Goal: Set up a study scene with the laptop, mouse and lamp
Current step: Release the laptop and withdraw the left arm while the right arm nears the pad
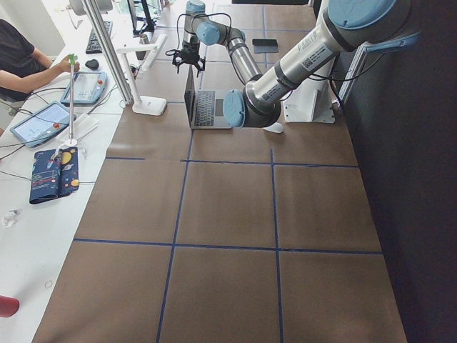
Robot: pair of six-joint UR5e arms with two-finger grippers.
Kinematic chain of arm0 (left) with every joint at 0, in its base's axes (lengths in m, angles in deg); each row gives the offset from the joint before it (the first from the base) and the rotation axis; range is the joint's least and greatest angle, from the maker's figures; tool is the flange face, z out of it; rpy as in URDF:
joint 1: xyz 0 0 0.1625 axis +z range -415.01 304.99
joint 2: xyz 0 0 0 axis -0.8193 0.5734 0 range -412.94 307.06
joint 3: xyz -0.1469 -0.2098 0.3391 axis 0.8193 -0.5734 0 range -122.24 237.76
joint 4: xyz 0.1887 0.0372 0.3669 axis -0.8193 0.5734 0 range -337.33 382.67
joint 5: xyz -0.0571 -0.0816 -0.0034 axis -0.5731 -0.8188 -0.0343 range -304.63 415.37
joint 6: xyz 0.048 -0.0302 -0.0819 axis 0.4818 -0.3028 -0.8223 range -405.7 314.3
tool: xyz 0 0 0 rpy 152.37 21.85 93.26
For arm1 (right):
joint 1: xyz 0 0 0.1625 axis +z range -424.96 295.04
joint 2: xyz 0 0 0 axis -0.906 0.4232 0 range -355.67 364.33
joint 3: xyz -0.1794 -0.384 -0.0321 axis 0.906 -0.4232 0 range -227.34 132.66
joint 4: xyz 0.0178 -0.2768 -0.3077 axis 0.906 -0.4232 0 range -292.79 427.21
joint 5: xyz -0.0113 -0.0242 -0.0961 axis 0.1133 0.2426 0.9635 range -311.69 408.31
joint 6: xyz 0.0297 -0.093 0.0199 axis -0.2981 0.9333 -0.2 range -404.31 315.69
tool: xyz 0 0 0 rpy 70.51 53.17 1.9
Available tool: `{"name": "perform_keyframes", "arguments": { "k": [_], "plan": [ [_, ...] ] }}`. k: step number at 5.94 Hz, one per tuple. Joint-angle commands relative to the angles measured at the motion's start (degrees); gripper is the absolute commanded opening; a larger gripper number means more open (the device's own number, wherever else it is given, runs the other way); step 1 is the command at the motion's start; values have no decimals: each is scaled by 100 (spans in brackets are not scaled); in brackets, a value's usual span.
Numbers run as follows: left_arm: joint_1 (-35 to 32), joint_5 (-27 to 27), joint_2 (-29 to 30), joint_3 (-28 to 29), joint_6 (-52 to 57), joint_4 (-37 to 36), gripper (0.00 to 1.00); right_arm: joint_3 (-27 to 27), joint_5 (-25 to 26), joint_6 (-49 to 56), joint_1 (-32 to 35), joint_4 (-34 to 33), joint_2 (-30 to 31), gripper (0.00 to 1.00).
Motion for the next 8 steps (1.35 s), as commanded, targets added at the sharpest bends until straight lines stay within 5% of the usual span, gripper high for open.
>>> {"name": "perform_keyframes", "arguments": {
  "k": [1,4,5,8],
  "plan": [
    [-98,-17,-1044,-1528,1491,-8,100,108,-44,-386,0,39,-23,100],
    [-55,-52,-2383,-3333,4297,-542,100,730,-519,-1833,-174,283,3,100],
    [-28,-174,-2944,-3931,5001,-674,100,967,-467,-2831,-820,798,-14,100],
    [25,-368,-3440,-5092,6636,-1778,100,970,1006,-5761,-3052,2900,-6,100]
  ]
}}
